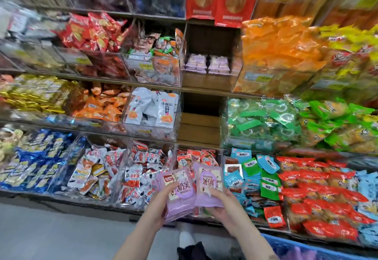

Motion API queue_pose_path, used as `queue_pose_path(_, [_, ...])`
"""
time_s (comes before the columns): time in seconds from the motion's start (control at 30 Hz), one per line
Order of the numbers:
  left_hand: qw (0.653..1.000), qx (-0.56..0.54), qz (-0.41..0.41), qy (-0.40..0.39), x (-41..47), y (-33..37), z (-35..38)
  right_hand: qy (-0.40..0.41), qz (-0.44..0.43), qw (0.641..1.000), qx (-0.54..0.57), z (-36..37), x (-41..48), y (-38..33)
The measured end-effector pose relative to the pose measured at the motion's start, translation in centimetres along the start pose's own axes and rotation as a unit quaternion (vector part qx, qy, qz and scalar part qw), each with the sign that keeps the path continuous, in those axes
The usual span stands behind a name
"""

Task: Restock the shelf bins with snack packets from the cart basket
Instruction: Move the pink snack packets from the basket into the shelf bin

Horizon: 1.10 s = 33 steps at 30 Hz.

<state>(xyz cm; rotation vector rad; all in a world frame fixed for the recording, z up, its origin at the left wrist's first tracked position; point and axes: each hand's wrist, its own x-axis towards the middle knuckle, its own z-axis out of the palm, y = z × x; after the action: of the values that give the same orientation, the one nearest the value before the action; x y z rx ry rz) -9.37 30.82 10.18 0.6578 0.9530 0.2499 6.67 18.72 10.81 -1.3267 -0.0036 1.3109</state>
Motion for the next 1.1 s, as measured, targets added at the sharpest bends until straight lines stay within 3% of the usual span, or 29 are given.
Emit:
queue_pose_path(0.07, [1.000,0.009,0.007,0.029,1.5,2.3,0.4,-0.009,-0.008,1.000,-0.001,-0.1,2.0,-2.5])
queue_pose_path(0.13, [0.998,0.018,0.022,0.055,3.1,4.2,0.8,0.005,-0.052,0.995,-0.080,0.0,3.8,-4.8])
queue_pose_path(0.23, [0.996,0.010,0.039,0.083,5.0,6.3,1.0,0.024,-0.149,0.953,-0.264,0.3,5.9,-8.4])
queue_pose_path(0.3, [0.996,0.000,0.043,0.072,6.0,7.4,0.9,0.035,-0.181,0.937,-0.297,0.7,7.1,-10.3])
queue_pose_path(0.47, [0.996,-0.012,0.052,0.065,7.4,9.8,0.3,0.060,-0.223,0.939,-0.255,2.2,9.4,-13.4])
queue_pose_path(0.57, [0.996,-0.010,0.069,0.050,8.1,11.5,-0.6,0.055,-0.143,0.977,-0.145,3.2,11.0,-14.2])
queue_pose_path(0.77, [0.996,0.006,0.087,0.014,9.2,16.4,-1.9,0.001,-0.102,0.994,0.048,4.9,14.4,-15.0])
queue_pose_path(0.9, [0.997,-0.005,0.082,-0.003,9.7,19.2,-2.5,0.010,-0.147,0.989,-0.002,6.8,16.3,-16.9])
queue_pose_path(1.1, [0.997,-0.028,0.065,-0.031,10.5,21.2,-3.6,0.148,-0.211,0.966,-0.013,9.8,19.4,-20.2])
